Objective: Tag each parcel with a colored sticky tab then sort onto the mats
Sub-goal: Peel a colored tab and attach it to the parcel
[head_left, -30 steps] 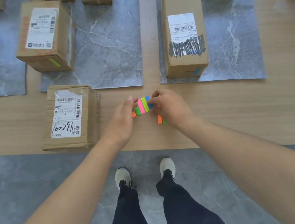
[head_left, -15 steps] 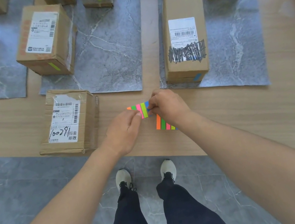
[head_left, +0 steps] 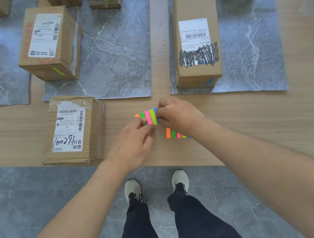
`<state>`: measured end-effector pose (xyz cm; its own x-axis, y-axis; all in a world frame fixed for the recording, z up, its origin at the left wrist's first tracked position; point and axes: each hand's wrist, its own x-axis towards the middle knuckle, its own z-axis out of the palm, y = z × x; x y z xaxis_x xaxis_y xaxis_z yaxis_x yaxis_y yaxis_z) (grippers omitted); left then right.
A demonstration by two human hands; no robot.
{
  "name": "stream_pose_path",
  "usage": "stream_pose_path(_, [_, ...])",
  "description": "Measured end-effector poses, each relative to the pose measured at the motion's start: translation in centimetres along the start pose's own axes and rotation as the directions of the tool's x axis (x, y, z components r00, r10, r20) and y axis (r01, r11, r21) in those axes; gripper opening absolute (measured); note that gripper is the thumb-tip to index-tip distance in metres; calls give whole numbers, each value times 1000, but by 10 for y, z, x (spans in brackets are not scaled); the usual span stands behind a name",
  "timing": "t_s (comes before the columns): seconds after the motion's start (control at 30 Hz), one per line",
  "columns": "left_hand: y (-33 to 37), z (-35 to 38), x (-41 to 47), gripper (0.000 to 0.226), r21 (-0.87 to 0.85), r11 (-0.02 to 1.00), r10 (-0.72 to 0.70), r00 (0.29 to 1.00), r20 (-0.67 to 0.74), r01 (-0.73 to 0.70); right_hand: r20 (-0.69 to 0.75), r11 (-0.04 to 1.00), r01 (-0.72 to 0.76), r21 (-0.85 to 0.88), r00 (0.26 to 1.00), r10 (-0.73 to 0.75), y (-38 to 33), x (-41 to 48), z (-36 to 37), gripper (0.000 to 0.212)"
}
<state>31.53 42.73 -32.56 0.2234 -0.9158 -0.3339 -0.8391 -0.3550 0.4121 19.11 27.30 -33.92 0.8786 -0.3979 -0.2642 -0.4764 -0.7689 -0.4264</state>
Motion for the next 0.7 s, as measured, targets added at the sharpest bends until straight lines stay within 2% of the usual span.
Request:
stream_pose_path(0.27, [13,4,1,68,160,987,-27,998,54,19,-76,974,-103,201,990,120,7,1,5,19])
stream_pose_path(0.4, [18,5,2,56,179,984,-37,998,51,27,-143,938,-147,315,969,200,6,0,5,15])
stream_pose_path(0.7, [20,6,2,53,171,985,-44,997,57,34,-233,834,-238,497,890,393,4,0,8,10])
